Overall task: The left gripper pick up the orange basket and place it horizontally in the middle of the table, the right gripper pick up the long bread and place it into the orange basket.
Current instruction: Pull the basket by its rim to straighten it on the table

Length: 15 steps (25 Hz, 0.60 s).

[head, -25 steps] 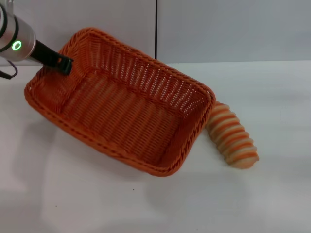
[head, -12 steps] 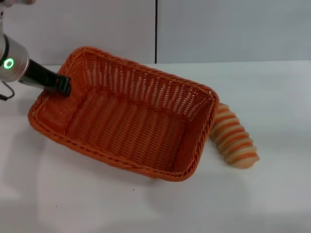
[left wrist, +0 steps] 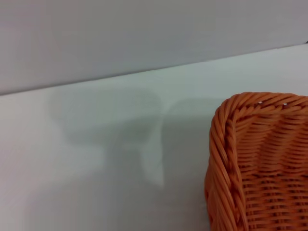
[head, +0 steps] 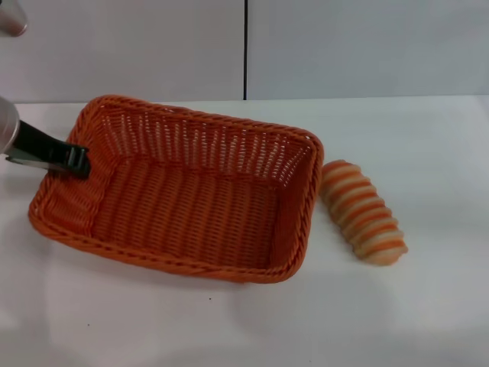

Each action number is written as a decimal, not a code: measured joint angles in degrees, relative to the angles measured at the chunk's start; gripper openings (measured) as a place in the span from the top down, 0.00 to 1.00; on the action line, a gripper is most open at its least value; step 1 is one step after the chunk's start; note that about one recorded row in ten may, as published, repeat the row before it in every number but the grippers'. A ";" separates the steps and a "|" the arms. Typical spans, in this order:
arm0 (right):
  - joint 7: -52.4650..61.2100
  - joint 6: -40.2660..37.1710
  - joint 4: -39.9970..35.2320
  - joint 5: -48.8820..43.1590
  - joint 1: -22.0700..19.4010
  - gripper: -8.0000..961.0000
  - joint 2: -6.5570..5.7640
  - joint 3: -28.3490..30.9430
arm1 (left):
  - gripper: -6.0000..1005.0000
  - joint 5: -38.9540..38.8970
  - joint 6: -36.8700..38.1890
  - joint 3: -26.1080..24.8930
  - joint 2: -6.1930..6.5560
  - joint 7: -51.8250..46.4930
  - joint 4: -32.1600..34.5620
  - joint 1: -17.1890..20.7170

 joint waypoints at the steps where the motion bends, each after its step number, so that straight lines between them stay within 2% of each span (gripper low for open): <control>1: 0.00 0.00 0.00 0.00 0.00 0.43 0.00 0.00 | 0.84 0.00 0.00 0.00 0.00 0.00 0.00 0.00; 9: 0.00 0.18 -0.30 0.01 0.26 0.43 0.73 -0.03 | 0.85 -1.26 2.04 -0.11 0.00 0.10 2.24 1.55; 12: 0.00 0.18 -0.38 0.06 0.30 0.43 0.89 -0.03 | 0.85 -3.48 1.89 0.67 0.00 0.37 4.55 3.67; 15: 0.00 0.20 -0.39 0.07 0.35 0.43 0.99 -0.03 | 0.85 -3.99 2.37 1.11 0.06 0.43 5.17 4.23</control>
